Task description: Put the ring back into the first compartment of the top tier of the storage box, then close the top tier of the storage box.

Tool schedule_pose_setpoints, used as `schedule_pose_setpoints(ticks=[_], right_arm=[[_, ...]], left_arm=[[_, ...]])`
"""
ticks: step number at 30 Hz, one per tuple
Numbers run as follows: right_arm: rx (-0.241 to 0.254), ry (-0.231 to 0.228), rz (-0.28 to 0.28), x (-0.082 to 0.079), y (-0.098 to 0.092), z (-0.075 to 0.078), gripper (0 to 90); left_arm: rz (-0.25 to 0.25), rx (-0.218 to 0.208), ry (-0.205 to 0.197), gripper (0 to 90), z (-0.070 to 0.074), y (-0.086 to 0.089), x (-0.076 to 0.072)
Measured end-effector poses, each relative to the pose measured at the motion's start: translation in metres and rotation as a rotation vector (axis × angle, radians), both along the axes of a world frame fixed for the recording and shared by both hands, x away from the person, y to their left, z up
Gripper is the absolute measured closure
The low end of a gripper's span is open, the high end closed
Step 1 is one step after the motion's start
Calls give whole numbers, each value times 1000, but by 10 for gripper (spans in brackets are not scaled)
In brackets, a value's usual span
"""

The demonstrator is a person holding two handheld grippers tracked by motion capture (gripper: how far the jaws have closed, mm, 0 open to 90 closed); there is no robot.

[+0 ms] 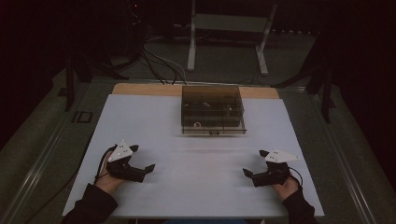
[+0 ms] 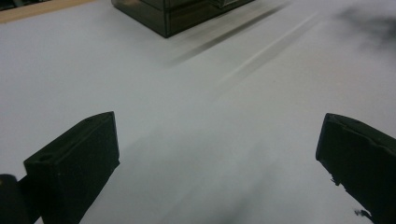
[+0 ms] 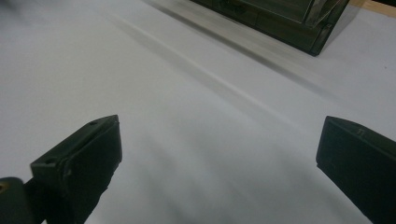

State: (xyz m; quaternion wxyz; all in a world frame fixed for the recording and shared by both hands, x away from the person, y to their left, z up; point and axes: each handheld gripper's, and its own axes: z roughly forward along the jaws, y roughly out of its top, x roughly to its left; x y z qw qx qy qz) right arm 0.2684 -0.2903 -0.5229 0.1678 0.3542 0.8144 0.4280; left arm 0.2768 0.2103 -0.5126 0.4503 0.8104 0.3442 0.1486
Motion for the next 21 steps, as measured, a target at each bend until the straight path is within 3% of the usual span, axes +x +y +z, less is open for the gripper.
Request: schedule_pose_setpoints(ticks=[10,21], right_arm=[[-5,1,5,0,1,0,5],[-5,0,1,0,1,0,5]], left_arm=[[6,-7,-15,10,0,-1,-1],[-31,-7,6,10,-3,-6,-1]])
